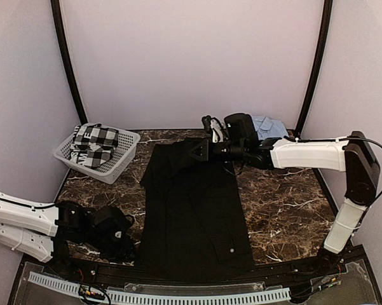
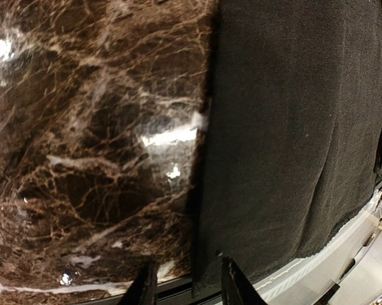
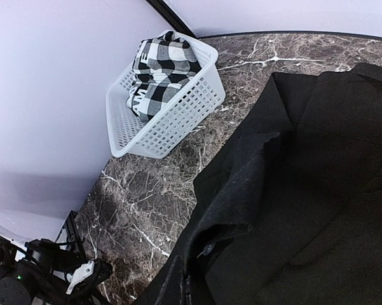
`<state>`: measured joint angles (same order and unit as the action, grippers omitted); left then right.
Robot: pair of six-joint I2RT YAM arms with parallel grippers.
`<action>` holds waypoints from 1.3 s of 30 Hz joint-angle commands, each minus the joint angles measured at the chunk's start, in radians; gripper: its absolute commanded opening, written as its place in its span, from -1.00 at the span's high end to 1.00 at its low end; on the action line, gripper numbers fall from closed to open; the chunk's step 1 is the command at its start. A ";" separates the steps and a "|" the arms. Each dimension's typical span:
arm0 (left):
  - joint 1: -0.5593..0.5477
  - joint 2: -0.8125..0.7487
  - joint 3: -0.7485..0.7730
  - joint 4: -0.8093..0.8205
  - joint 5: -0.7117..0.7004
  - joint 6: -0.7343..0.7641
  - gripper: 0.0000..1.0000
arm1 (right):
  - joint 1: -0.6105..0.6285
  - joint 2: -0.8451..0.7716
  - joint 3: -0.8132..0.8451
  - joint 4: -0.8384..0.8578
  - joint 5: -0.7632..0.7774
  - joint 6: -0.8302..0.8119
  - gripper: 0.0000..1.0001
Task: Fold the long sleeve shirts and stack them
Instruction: Pick up the shirt from the center of the board, then fold the 1/3-folded shirt at the center of the board.
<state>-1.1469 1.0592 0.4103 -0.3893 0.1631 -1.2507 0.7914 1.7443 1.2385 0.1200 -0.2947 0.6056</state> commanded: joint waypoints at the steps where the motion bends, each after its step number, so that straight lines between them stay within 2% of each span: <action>1: -0.026 0.000 0.021 -0.036 -0.013 -0.032 0.36 | -0.004 -0.042 0.024 0.012 0.010 -0.016 1.00; 8: -0.047 0.047 0.038 0.012 -0.001 -0.033 0.50 | -0.004 -0.049 0.045 -0.005 0.016 -0.025 1.00; 12: -0.052 0.053 0.044 0.015 -0.004 -0.032 0.67 | -0.004 -0.052 0.062 -0.029 0.030 -0.040 1.00; 17: -0.054 0.051 0.053 0.018 -0.010 -0.028 0.99 | -0.005 -0.057 0.090 -0.054 0.044 -0.056 1.00; 25: -0.054 0.030 0.128 -0.048 -0.080 0.012 1.00 | -0.005 -0.060 0.201 -0.166 0.142 -0.142 1.00; 29: -0.054 0.062 0.213 -0.060 -0.086 0.092 1.00 | -0.023 -0.055 0.292 -0.250 0.211 -0.210 1.00; 34: -0.059 0.121 0.307 -0.037 -0.074 0.188 1.00 | -0.096 -0.068 0.364 -0.310 0.256 -0.274 1.00; 39: -0.059 0.225 0.410 0.005 -0.017 0.310 1.00 | -0.174 -0.101 0.364 -0.330 0.270 -0.304 1.00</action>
<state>-1.2007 1.2179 0.7429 -0.4099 0.1017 -1.0737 0.6731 1.7004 1.5787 -0.1822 -0.0681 0.3553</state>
